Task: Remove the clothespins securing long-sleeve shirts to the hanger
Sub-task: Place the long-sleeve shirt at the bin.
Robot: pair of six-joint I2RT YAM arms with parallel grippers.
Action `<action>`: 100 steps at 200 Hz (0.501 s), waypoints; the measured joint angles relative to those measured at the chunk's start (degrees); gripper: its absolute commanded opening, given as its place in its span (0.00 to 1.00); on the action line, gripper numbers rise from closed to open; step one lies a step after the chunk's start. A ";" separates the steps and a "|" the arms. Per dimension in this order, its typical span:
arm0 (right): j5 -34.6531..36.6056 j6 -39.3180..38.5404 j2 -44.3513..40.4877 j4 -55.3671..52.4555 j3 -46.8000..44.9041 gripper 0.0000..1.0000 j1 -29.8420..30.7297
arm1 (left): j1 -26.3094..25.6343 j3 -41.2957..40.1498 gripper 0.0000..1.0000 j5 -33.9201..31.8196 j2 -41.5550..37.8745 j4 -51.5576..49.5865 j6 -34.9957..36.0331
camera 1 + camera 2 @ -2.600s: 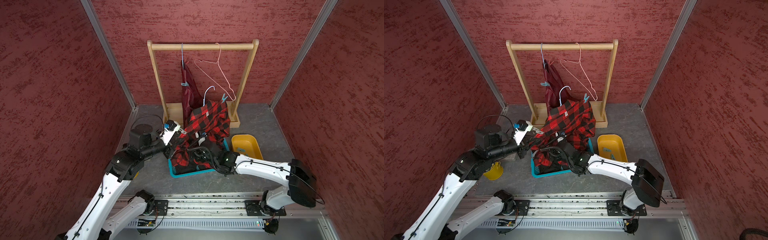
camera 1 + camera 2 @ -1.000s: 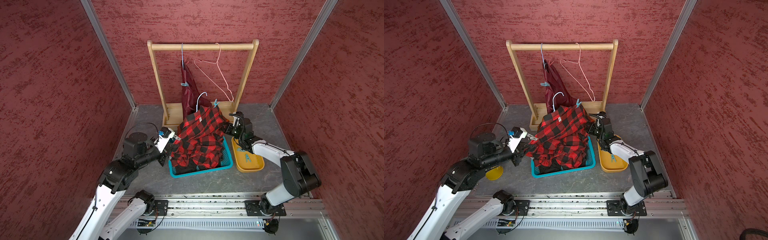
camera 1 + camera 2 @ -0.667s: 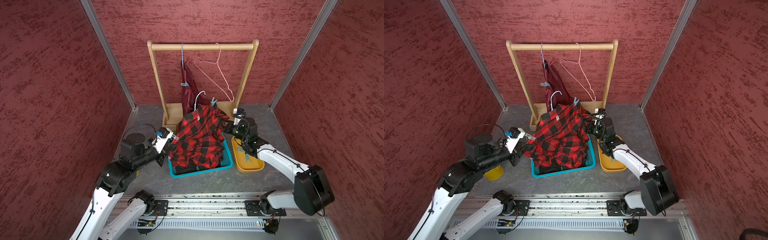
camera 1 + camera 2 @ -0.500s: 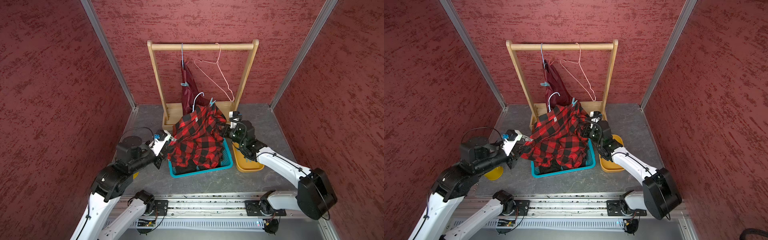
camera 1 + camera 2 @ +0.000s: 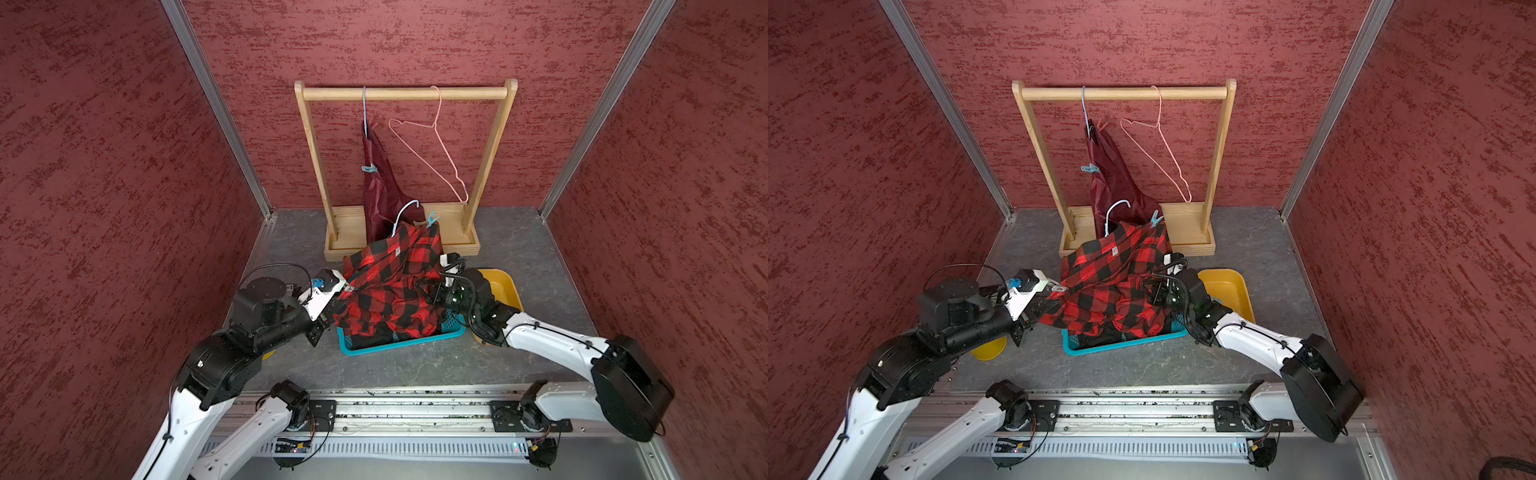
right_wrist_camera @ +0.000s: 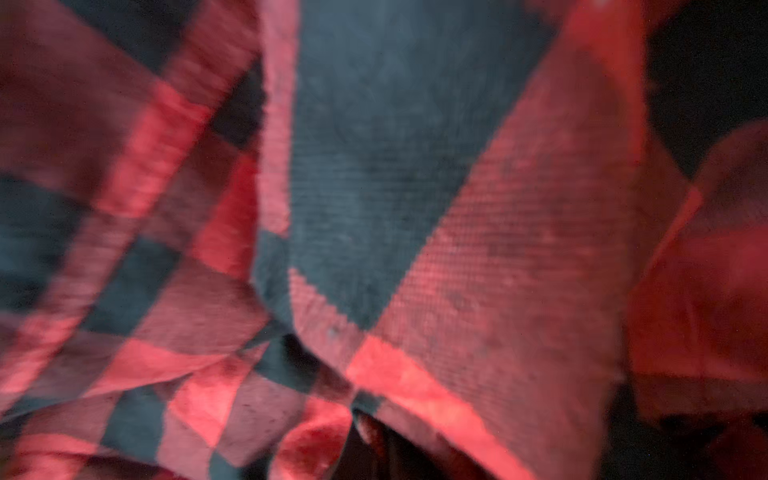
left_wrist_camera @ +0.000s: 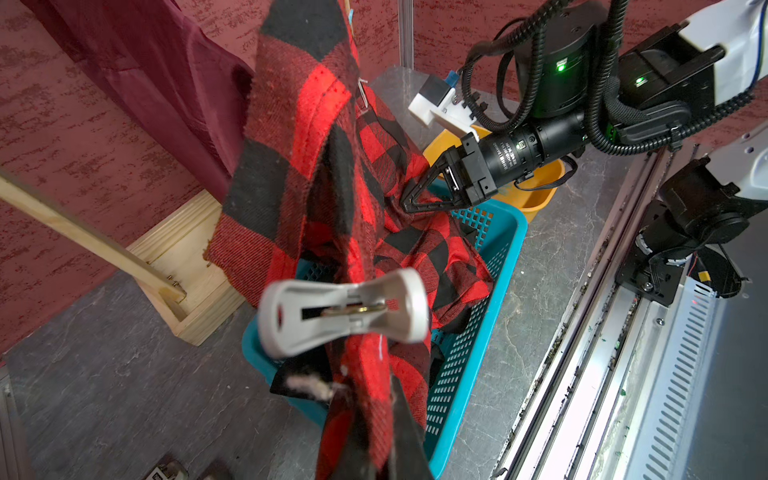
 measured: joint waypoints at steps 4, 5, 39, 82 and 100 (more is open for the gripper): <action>0.13 0.24 0.59 0.66 -0.48 0.00 0.00 | -0.24 -0.07 0.00 -0.04 0.11 0.02 0.09; 0.15 0.31 0.68 0.74 -0.57 0.00 0.00 | -0.31 -0.09 0.00 -0.04 0.15 0.04 0.09; 1.27 2.21 8.59 5.60 -1.46 0.00 0.00 | -2.86 -2.01 0.00 -0.83 1.33 0.11 0.50; 1.44 4.50 12.17 9.29 -1.46 0.13 0.00 | -5.16 -4.98 0.00 -2.40 2.54 0.76 0.46; 2.10 4.52 10.32 7.98 -1.44 0.39 0.00 | -6.23 -6.01 0.00 -3.32 2.73 1.22 0.42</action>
